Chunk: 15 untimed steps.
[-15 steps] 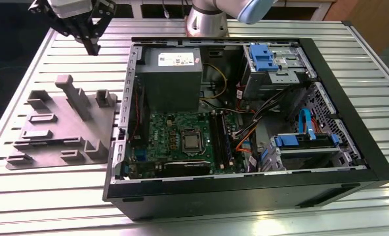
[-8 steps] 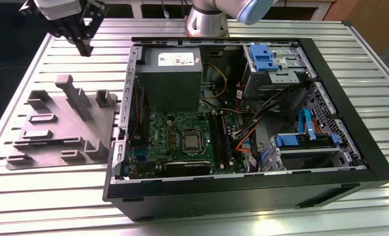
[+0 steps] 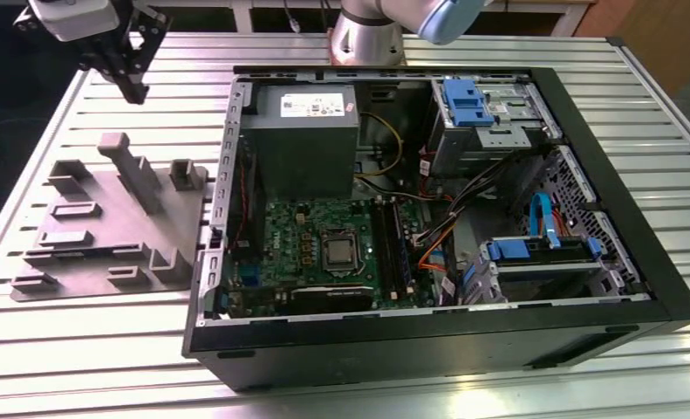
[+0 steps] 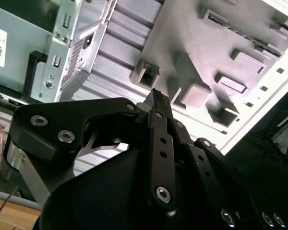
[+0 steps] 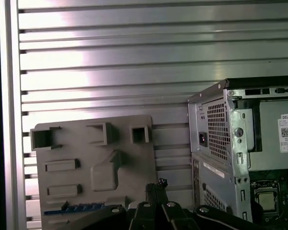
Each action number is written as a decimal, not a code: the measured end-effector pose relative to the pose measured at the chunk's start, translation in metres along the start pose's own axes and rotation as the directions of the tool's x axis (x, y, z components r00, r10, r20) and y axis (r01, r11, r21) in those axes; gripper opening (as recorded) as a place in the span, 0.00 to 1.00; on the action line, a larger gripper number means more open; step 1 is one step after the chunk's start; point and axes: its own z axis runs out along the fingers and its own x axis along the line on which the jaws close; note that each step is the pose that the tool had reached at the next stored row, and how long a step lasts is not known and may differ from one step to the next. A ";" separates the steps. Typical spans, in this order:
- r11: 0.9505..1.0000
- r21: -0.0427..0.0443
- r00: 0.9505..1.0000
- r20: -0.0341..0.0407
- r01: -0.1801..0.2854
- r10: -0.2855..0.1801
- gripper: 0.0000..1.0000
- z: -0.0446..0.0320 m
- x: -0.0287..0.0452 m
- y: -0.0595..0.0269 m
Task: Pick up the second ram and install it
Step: 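Reach for the second ram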
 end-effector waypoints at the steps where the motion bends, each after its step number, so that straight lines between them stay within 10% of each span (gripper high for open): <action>1: 1.000 0.000 1.000 0.000 0.000 0.000 0.10 0.0005 0.0023 -0.0003; 15: 1.000 0.000 1.000 0.000 0.000 0.000 0.10 0.0074 0.0354 -0.0050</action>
